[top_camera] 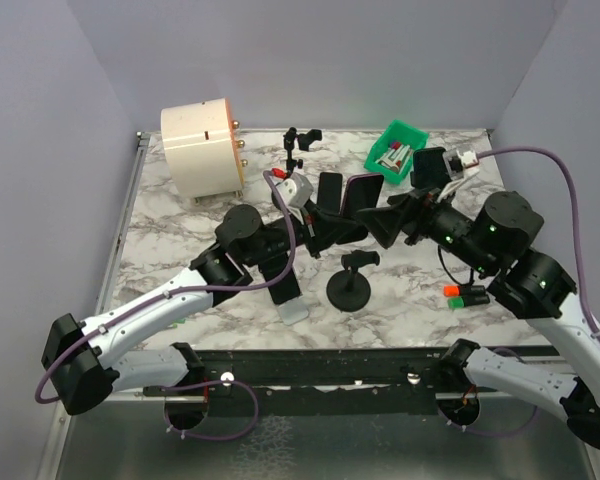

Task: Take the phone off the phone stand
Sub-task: Place the phone at the center of the board.

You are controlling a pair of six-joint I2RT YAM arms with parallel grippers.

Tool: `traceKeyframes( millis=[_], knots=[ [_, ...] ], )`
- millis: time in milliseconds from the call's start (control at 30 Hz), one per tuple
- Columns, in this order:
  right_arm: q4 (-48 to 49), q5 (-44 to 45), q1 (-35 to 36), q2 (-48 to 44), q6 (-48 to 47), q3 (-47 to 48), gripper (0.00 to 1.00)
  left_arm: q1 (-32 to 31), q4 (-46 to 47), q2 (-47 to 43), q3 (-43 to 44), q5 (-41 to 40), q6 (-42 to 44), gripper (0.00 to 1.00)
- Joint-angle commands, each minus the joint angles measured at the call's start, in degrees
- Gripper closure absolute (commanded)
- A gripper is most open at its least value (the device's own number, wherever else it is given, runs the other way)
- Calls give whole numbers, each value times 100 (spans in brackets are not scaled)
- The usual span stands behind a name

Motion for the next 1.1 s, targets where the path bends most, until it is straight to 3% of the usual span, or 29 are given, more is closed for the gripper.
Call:
traceKeyframes(
  millis=[0,133,400,533,667,833,1067],
  knots=[
    [282,-455,18,-394,-268,-265,0,-42,605,-379,-186,-403,-294,100],
    [682,-825,18,-819,-264,-785,2,-31,829,-713,-369,-300,-710,100],
    [1785,-1742,18,-1333,-75,-1240,12,-32,1154,-1334,-587,1018,-1476,100],
    [2370,-2323,18,-1208,241,-1382,22,-31,1241,-1398,-597,1332,-1686,100],
    [2719,-2817,18,-956,517,-1413,42,-33,1411,-1354,-533,1611,-1855,100],
    [3285,-3470,15,-777,910,-1514,46,-34,1594,-1336,-511,1741,-2019,100],
    [3604,-3655,18,-705,1144,-1646,66,-30,1775,-1375,-546,1734,-2086,100]
  ],
)
